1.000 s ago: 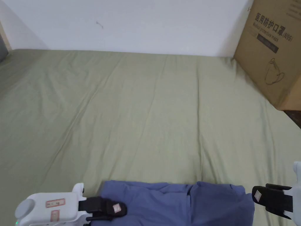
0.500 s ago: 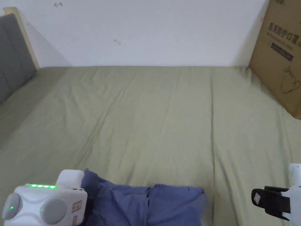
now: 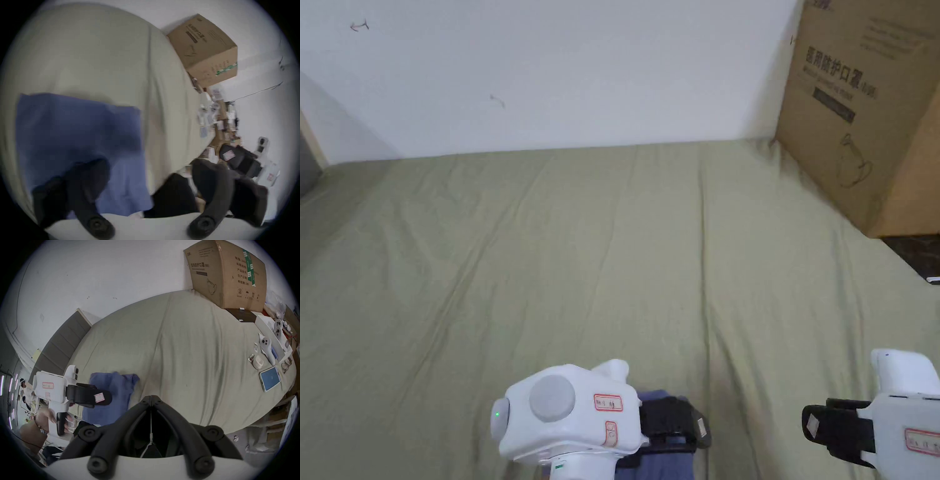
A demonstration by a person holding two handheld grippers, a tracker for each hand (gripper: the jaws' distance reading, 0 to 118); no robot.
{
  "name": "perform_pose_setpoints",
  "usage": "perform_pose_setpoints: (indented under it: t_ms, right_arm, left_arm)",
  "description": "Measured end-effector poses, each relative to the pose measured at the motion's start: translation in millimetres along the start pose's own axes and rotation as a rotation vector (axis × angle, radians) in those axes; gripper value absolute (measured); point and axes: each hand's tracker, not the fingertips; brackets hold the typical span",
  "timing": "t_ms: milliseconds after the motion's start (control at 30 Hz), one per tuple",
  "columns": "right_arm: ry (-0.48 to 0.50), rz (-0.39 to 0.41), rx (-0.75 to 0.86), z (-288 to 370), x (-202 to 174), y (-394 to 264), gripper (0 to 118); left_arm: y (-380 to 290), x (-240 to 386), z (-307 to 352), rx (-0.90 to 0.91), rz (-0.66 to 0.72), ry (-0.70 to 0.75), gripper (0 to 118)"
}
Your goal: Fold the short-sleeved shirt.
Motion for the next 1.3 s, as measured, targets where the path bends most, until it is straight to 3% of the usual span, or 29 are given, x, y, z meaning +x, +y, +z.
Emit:
perform_pose_setpoints:
  t_ms: [33, 67, 100, 133, 167, 200, 233, 333, 433, 600, 733, 833, 933, 1000, 1100, 1233, 1300]
  right_arm:
    - [-0.004, -0.006, -0.001, 0, 2, 0, 0]
    - [-0.004, -0.011, 0.0, 0, 4, 0, 0]
    - [-0.003, -0.015, 0.001, -1, 5, -1, 0]
    - [-0.002, -0.018, 0.002, -1, 6, -1, 0]
    - [-0.002, -0.02, 0.002, -1, 7, 0, 0]
    - [-0.001, -0.021, 0.003, -1, 7, 0, 0]
    - [-0.001, -0.02, 0.005, -1, 7, 0, 0]
    - [0.001, -0.013, 0.016, 0, 9, 2, 0]
    - [-0.005, -0.011, 0.03, 2, 12, 4, 0]
    - [-0.012, -0.032, 0.035, 5, 19, 3, 0]
    - [-0.032, -0.039, 0.014, 3, 25, -4, 0]
    - [-0.03, -0.054, 0.004, 3, 28, -8, 0]
    - [-0.019, -0.066, 0.01, 3, 27, -8, 0]
    - [0.104, -0.077, 0.04, 4, 24, -6, 0]
    - [0.32, -0.052, -0.001, -9, 5, -1, 0]
    - [0.386, -0.079, -0.178, -65, -33, -2, 0]
    - [0.394, -0.07, -0.258, -97, -48, -7, 0]
  left_arm:
    - [0, 1, -1, 0.003, 0.017, -0.032, 111]
    - [2, 2, 3, 0.024, 0.023, -0.036, 100]
    - [3, 3, 8, 0.035, 0.018, -0.025, 73]
    - [4, 2, 16, 0.053, 0.007, 0.005, 35]
    - [6, 1, 26, 0.066, -0.008, 0.056, 35]
    - [6, 2, 37, 0.087, -0.027, 0.07, 22]
    - [5, 1, 49, 0.125, -0.071, 0.096, 1]
    - [-1, 4, 59, 0.152, -0.217, 0.266, 2]
    - [-3, -5, 36, 0.035, -0.184, 0.191, 2]
    - [-7, -23, -36, -0.095, -0.131, 0.213, 1]
    - [-7, -14, -50, -0.087, -0.025, 0.032, 2]
    - [-20, 13, -45, -0.098, -0.13, -0.058, 2]
    - [-33, 35, -15, -0.028, -0.285, 0.008, 2]
    - [-40, 37, 17, 0.054, -0.343, 0.045, 2]
    - [-54, 26, 69, 0.219, -0.424, 0.212, 2]
    - [-68, -14, 125, 0.354, -0.351, 0.416, 2]
    - [-71, -37, 145, 0.372, -0.276, 0.442, 2]
